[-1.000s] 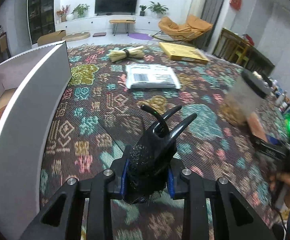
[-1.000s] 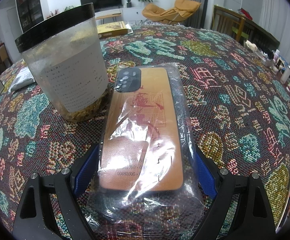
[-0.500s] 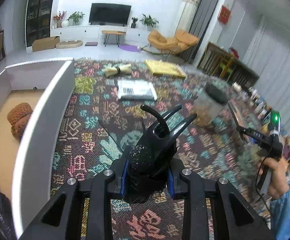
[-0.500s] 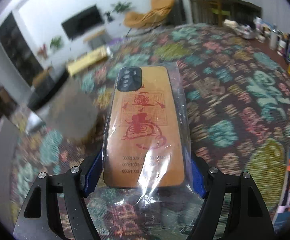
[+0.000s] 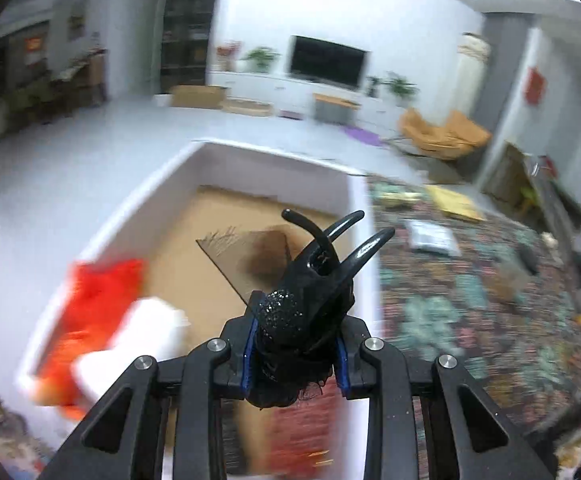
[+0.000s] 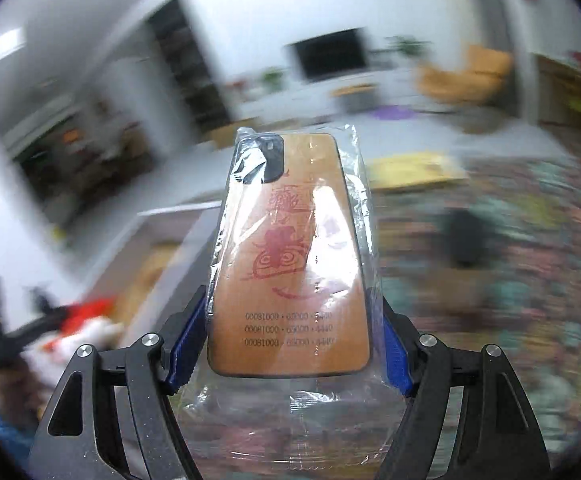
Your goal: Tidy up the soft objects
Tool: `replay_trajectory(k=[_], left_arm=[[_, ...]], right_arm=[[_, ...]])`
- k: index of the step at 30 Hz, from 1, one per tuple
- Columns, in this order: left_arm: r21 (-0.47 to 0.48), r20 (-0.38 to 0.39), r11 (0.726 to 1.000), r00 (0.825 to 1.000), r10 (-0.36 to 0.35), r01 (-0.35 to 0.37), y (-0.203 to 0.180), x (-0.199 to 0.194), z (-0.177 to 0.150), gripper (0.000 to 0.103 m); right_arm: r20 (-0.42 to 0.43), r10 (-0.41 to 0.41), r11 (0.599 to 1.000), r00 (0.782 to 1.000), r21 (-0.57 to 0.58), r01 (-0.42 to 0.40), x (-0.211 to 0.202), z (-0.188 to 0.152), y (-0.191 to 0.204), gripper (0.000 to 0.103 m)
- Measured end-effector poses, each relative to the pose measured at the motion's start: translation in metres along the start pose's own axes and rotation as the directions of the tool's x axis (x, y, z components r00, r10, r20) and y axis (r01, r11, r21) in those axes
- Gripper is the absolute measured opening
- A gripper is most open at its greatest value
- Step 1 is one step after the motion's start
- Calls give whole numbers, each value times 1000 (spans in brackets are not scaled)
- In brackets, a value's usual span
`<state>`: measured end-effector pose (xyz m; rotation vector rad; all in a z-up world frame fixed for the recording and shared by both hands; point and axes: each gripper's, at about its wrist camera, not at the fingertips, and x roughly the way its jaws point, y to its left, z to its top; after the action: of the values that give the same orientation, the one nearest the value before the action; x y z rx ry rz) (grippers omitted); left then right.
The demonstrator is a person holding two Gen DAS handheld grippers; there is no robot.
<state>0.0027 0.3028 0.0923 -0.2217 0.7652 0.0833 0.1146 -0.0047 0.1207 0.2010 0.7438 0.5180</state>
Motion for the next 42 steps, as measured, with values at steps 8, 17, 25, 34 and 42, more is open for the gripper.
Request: replay_trajectory(k=[8,17,25,34,42], left_arm=[[-143,-6,971,981,194,-193,56,-5,-26,102],[-107,-1,988,994,113,-113,22,1,-35,102],[129,-74,984,990,-118,127,-118,26,-50,102],[311,-223,928,965,-139,206,-239,119,-105,102],[331,-238,930,968,-78,156,-253,178,-115,102]], right_arm=[[-178,294,955,939,32,-293,125,-8,146,87],[-86,18,998,996,-51,-23,104,-37,38,87],[-155,-527,850,836,-67,523,93,-111,-116,87],[-158,-614,782,773,8,623,78,-135,-166,87],[-171,-574,804,801,66,591,78,-134,-183,88]])
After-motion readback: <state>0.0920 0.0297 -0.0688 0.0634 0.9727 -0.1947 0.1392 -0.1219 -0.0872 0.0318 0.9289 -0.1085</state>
